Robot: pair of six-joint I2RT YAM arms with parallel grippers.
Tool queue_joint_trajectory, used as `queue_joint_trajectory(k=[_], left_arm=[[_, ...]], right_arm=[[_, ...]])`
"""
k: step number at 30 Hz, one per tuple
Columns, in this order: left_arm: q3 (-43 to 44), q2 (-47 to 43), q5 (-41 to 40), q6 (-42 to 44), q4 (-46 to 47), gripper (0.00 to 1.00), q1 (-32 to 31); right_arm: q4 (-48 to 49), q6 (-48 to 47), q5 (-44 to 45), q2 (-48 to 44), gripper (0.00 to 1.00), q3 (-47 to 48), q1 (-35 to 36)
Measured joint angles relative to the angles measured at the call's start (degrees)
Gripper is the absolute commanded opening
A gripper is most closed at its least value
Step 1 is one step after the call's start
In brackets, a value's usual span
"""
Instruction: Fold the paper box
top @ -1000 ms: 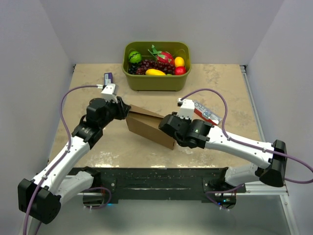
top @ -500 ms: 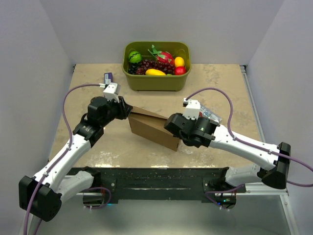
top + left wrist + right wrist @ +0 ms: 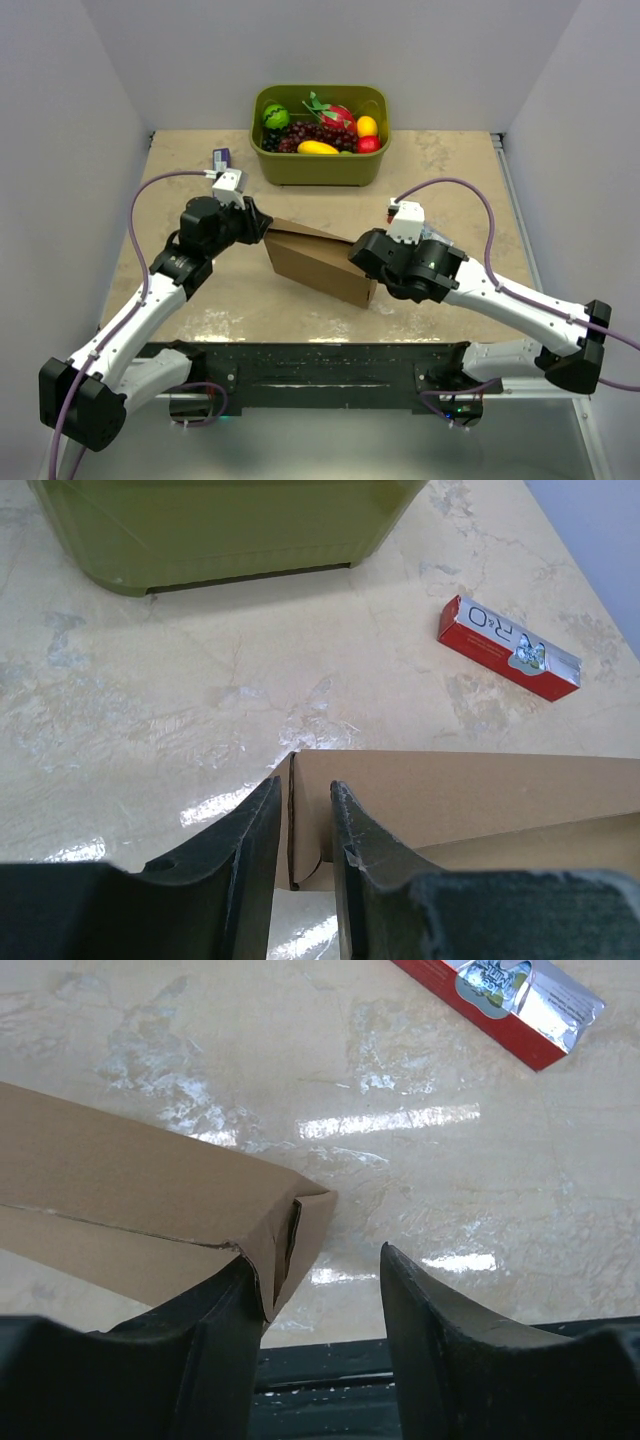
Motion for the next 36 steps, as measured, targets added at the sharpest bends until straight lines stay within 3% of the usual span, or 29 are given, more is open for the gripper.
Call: queue_joint_trajectory(k=[16, 25, 29, 33, 34, 36], left_arm=[[0.0, 0.22, 0.0, 0.85, 0.28, 0.29, 0.02], [0.0, 0.33, 0.76, 1.25, 0.59, 0.29, 0.02], [0.0, 0.37, 1.05, 1.31, 0.68, 0.28, 0.02], [-0.02, 0.39, 1.25, 1.36, 0.7, 0.28, 0.02], [-0.02, 0.42, 1.4, 1.36, 0.72, 0.28, 0.02], [-0.02, 0.44, 1.68, 1.38, 0.74, 0.28, 0.02]], right_arm=[[1.05, -1.25, 0.24, -1.68, 0.5, 1.16, -0.07], [6.99, -2.51, 0.37, -5.4, 0.45, -1.44, -0.11], [8.13, -2.78, 0.63, -5.14, 0.36, -1.57, -0.11], [9.09, -3.21, 0.83, -5.03, 0.16, -2.14, -0.11], [9.25, -3.23, 0.85, -4.94, 0.07, -2.23, -0.11], [9.79, -3.5, 0.85, -4.63, 0.01, -2.36, -0.09]])
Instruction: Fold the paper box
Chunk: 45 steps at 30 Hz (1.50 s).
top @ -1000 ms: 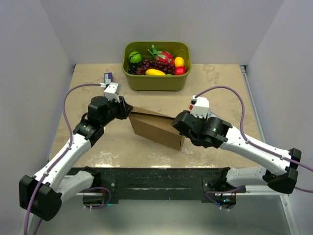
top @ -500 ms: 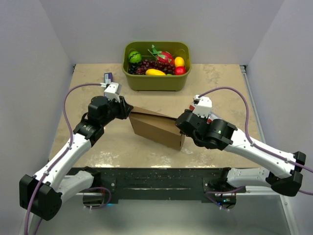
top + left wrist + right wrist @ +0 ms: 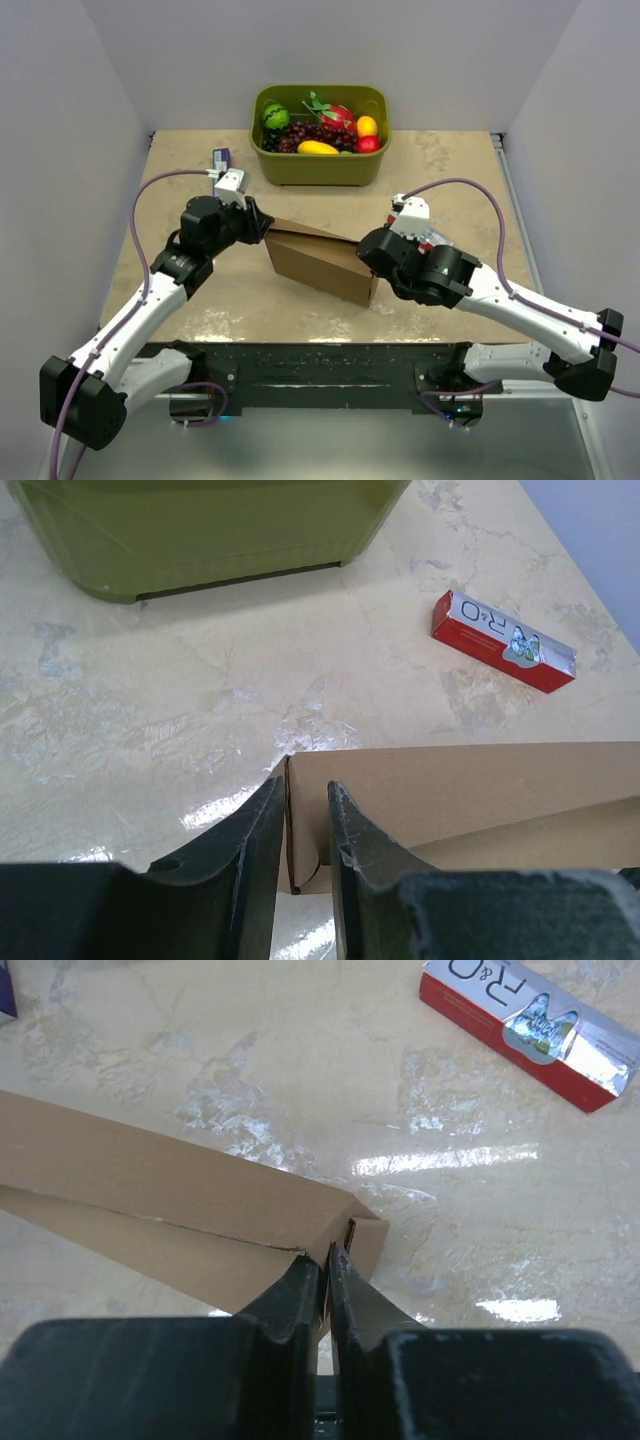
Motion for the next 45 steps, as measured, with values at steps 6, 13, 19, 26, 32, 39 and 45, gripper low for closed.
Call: queue_joint_trajectory(k=[6, 13, 19, 26, 32, 39, 45], left_arm=[[0.0, 0.39, 0.94, 0.04, 0.5, 0.27, 0.0], [0.0, 0.61, 1.57, 0.02, 0.85, 0.27, 0.0], [-0.17, 0.72, 1.92, -0.02, 1.44, 0.27, 0.0], [-0.44, 0.72, 1.99, -0.02, 1.75, 0.27, 0.0], [-0.44, 0.72, 1.95, 0.04, 1.73, 0.27, 0.0], [-0.44, 0.81, 0.9, 0.42, 1.73, 0.27, 0.28], [-0.48, 0.81, 0.63, 0.42, 1.73, 0.27, 0.28]], right_arm=[[-0.48, 0.11, 0.44, 1.03, 0.0, -1.14, -0.09], [-0.68, 1.57, 0.11, 0.92, 0.0, -2.23, -0.09], [-0.63, 2.23, -0.04, 1.16, 0.0, -2.73, -0.09], [-1.7, 2.34, 0.31, 2.84, 0.0, -2.21, 0.13], [-3.34, 2.16, -1.18, 3.82, 0.38, -0.55, 0.09], [-7.37, -0.42, -5.99, 6.62, 0.72, 2.01, 0.15], [-8.55, -2.71, -9.9, 1.95, 0.84, 2.69, 0.2]])
